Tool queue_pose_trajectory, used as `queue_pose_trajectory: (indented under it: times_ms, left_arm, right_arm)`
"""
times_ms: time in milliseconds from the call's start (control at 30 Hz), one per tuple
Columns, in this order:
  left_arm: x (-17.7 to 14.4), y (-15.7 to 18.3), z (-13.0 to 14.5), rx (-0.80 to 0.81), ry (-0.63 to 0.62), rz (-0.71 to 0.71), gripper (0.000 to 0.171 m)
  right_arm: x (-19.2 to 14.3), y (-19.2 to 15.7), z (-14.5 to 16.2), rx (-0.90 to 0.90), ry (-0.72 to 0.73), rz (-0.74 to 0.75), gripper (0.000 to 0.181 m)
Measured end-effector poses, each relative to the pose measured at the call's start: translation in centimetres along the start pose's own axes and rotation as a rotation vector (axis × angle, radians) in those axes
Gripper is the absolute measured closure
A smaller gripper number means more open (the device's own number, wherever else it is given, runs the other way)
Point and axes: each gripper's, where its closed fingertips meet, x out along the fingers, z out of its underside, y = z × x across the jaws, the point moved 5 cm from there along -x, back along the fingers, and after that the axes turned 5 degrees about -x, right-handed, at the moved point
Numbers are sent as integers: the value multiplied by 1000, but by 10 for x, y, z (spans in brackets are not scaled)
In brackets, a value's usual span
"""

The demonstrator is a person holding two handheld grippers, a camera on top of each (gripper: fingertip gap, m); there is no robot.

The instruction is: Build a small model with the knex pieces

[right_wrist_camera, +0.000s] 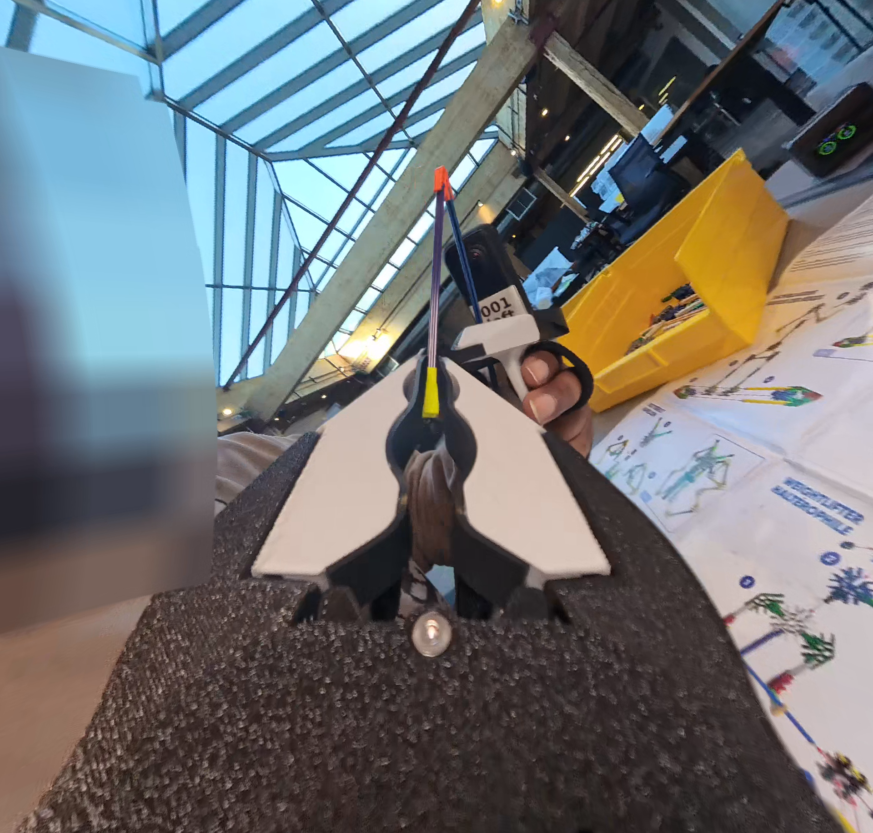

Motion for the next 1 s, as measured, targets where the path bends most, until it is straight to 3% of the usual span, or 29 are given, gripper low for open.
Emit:
queue_pose_trajectory:
  times_ms: [233, 300, 433, 533, 633, 767, 900, 1000]
  left_arm:
    - [-10, -7, 15, -72, -59, 1, 161]
    - [-14, -11, 13, -140, -27, 21, 171]
    - [-16, -21, 20, -173, -42, -26, 171]
    - [-20, -33, 20, -209, -41, -121, 171]
    - [-27, -47, 20, -216, -77, -283, 171]
    - [-27, -53, 22, -248, -102, -381, 171]
    - [-22, -52, 23, -273, -101, -409, 171]
    - [-21, -45, 18, -218, -107, -362, 165]
  right_arm:
    - [-7, 11, 11, 8, -148, 72, 180]
    - [-10, 15, 14, -26, -188, 97, 179]
    - [-14, 23, 16, -132, -244, 189, 178]
    - [-19, 27, 8, -355, -269, 326, 171]
    - [-24, 30, 5, -705, -411, 520, 155]
    - [-21, 41, 13, -1046, -583, 724, 154]
    - [-20, 54, 21, -1093, -641, 783, 173]
    - [-18, 51, 20, -966, -583, 708, 173]
